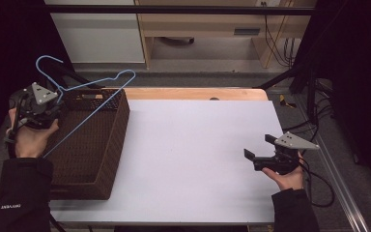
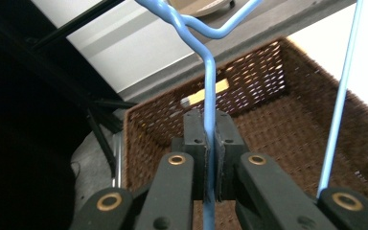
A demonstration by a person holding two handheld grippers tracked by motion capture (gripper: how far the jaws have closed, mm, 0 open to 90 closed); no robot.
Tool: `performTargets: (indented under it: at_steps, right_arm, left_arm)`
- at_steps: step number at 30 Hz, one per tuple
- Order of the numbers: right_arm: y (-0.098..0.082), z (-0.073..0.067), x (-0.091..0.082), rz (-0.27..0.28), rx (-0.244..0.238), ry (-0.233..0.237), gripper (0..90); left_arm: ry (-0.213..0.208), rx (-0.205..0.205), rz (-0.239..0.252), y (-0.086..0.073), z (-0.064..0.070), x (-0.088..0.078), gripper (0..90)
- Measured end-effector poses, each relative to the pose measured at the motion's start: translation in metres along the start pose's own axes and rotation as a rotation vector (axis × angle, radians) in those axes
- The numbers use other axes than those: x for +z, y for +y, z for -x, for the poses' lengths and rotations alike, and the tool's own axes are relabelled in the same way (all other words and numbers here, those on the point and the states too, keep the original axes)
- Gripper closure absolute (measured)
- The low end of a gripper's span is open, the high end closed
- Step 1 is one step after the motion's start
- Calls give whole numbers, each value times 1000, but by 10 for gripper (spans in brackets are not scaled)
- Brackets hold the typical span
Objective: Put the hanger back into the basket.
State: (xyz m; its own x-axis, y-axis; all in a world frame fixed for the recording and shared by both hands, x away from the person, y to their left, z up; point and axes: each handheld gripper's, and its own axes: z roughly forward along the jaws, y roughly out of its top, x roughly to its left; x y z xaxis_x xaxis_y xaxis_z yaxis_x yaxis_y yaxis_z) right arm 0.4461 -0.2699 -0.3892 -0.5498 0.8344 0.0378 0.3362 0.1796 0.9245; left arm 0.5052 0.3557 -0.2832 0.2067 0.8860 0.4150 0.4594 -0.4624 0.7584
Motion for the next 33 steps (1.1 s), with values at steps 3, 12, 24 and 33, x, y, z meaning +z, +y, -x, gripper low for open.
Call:
performTargets:
  at_steps: [3, 12, 24, 33]
  right_arm:
    - [0, 0, 0, -2, -1, 1, 46]
    - [0, 0, 1, -5, -2, 2, 46]
    - [-1, -1, 2, -14, -8, 3, 42]
    - [-1, -1, 3, -16, -7, 4, 43]
  left_arm:
    - [10, -5, -13, -6, -4, 2, 867]
    - [50, -15, -57, -25, -17, 7, 867]
    - [77, -34, -111, -47, -21, 24, 867]
    - [86, -22, -153, -60, -17, 33, 867]
